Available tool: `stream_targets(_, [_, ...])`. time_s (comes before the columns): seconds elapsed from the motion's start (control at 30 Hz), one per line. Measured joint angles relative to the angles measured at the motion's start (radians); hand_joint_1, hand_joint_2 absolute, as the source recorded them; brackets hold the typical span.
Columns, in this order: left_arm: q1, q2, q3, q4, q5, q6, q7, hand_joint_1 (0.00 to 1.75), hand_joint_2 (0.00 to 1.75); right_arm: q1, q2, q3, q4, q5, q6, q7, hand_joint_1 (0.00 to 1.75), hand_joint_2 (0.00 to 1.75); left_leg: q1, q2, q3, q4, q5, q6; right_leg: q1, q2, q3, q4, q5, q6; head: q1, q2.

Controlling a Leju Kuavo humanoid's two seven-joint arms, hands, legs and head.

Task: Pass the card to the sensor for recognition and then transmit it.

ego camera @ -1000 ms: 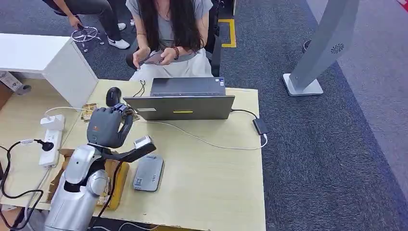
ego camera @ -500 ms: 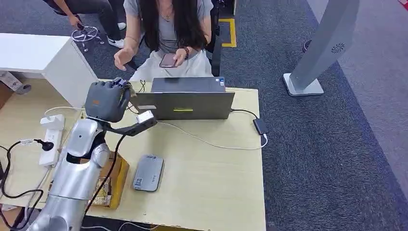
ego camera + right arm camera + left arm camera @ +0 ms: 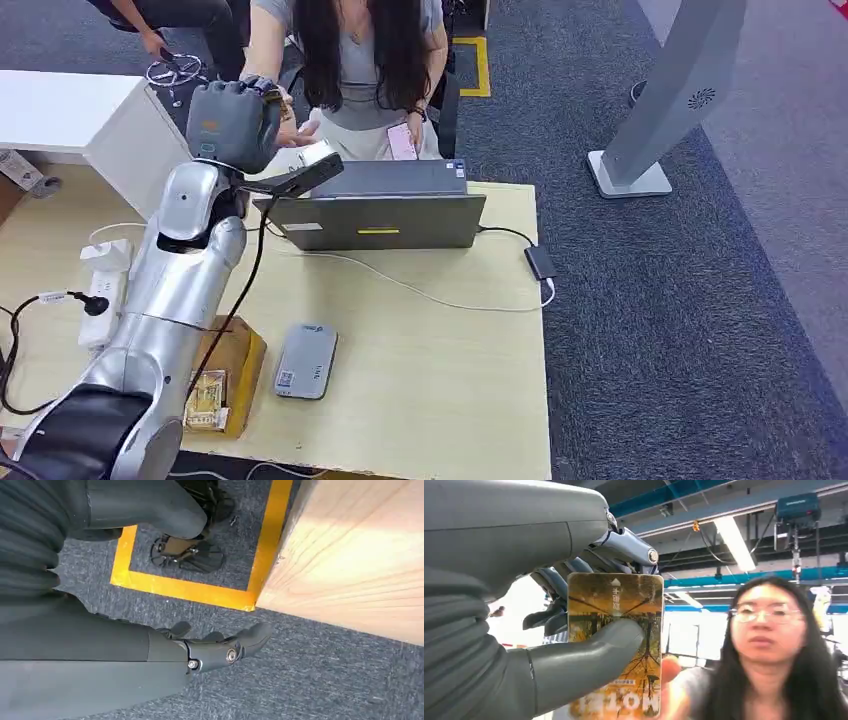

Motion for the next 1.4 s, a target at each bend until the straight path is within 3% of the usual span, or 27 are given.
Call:
stream_targets(0.37, [-0.014,0.063,0.033,0.108,0.014,0.037,-0.020,1.75,1.75,0.001,0.001,0.014,0.001,0.006,-0.006,0.009,0.00,1.75,0.000,-0.001,0.001,-0.001,0.001,-0.001,0.000,-0.001,0.001,0.001,0.000,0.000,0.000,0.000])
stream_targets(0.4, [-0.014,0.064,0.036,0.112,0.014,0.038,-0.022,0.00,1.75,0.001,0.001,0.014,0.001,0.007,-0.008,0.009,0.00,1.75,0.000,-0.001,0.001,-0.001,0.001,-0.001,0.000,-0.001,0.001,0.001,0.000,0.000,0.000,0.000])
stream_targets(1.17, [0.027,0.071,0.052,0.122,0.002,0.091,-0.045,0.00,1.75,0.002,0.002,0.017,0.002,0.001,-0.013,0.009,0.00,1.75,0.000,-0.001,0.000,-0.001,0.000,-0.001,0.000,-0.001,0.000,0.000,0.000,0.000,0.000,0.000])
stream_targets(1.4, [0.182,0.054,0.052,-0.036,0.017,0.131,-0.076,0.00,1.75,0.007,0.001,0.017,0.002,-0.031,-0.017,-0.005,0.00,1.75,0.000,0.000,0.000,-0.001,-0.001,-0.001,0.000,0.000,0.000,0.000,-0.001,0.000,0.000,0.000])
